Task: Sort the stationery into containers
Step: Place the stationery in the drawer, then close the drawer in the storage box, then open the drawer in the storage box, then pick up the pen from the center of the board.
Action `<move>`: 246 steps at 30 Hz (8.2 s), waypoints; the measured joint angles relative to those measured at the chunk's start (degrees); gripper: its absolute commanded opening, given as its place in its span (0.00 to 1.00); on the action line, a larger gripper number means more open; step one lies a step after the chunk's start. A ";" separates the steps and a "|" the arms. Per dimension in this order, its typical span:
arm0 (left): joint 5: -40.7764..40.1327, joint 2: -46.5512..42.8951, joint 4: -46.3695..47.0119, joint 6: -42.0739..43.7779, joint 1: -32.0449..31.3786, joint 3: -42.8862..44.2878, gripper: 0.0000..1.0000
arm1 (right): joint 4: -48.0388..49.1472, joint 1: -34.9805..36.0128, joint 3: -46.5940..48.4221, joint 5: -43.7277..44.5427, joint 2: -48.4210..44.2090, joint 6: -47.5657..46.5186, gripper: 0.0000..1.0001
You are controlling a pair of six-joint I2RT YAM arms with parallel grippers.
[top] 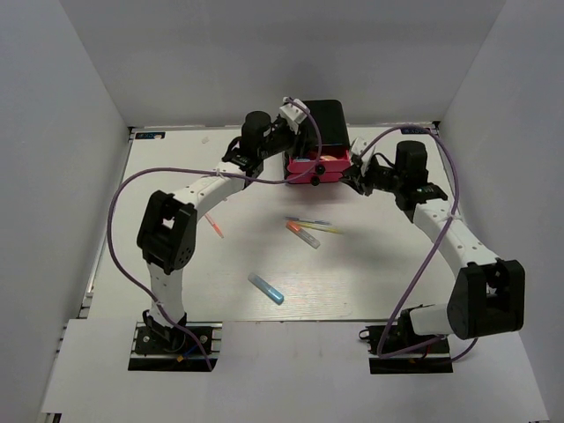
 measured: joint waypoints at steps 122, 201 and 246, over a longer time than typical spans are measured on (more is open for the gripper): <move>-30.69 -68.50 -11.65 -38.71 1.09 -68.35 0.25 | 27.65 7.89 3.54 30.82 30.51 73.00 0.53; -47.15 -23.02 -44.04 -50.12 13.09 -38.12 0.64 | 7.69 7.48 -13.40 -3.39 5.25 32.17 0.83; -26.49 -24.87 -38.32 -28.15 12.96 -33.11 0.00 | 1.97 3.61 -1.44 -12.07 2.23 20.00 0.00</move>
